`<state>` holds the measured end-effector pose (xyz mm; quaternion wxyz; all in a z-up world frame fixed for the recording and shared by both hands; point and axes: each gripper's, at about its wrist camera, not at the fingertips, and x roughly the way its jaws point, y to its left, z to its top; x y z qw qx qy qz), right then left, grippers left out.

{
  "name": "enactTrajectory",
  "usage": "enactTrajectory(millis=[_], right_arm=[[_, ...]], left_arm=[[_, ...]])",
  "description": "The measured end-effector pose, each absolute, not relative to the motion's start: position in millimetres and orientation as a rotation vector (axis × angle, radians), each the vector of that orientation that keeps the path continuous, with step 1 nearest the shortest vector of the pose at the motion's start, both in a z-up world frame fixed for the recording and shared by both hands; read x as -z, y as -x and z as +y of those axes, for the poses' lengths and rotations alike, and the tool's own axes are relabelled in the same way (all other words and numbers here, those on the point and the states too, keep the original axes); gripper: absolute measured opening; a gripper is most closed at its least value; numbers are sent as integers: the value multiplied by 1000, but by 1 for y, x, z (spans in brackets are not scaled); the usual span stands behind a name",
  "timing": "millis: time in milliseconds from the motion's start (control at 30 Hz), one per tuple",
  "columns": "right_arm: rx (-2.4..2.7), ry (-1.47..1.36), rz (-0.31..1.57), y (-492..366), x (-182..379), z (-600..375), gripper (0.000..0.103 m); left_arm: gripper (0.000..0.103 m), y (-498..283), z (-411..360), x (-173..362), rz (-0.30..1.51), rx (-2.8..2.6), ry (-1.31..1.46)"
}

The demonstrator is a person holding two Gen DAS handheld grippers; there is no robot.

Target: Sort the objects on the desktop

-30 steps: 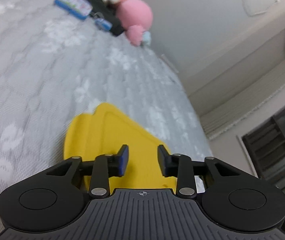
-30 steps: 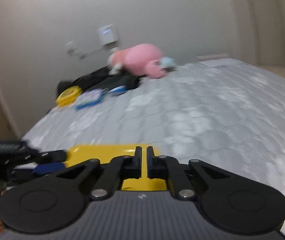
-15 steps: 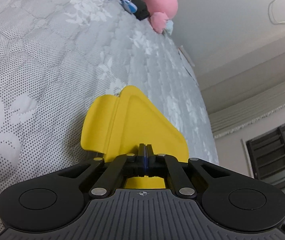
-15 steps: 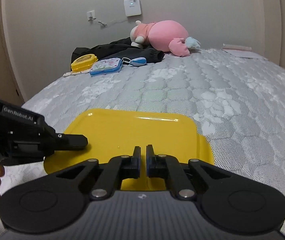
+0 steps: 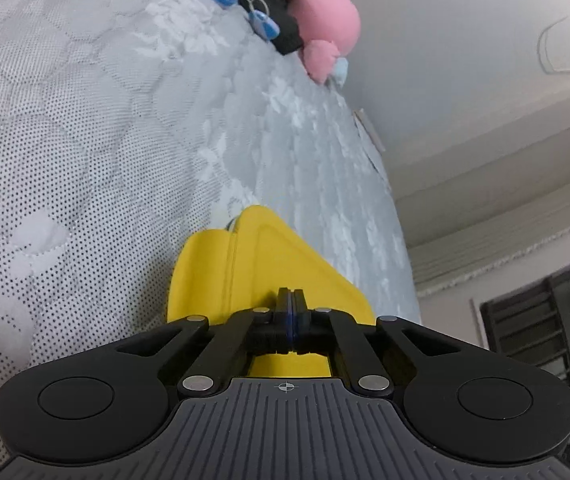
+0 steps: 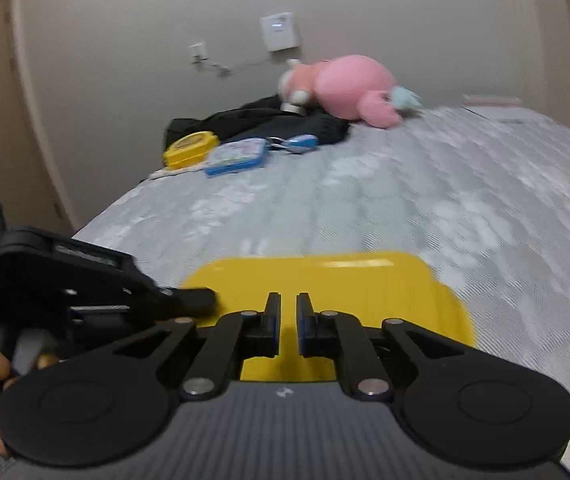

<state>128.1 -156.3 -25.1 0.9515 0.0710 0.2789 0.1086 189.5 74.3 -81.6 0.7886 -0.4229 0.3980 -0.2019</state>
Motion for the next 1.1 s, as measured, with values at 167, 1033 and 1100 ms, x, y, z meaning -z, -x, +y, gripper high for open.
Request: enactTrajectory(millis=[167,1033,1100], right_arm=[[-267,-40,560,-137,46,-123,9],[81,-268,651,-114,32,-217,15],[90,-193,645,-110,34,-206,18]], left_arm=[[3,-187,75,81,859,440,886],[3,-190,64,68,830,484,706],[3,-189,62,68,827,485,692]])
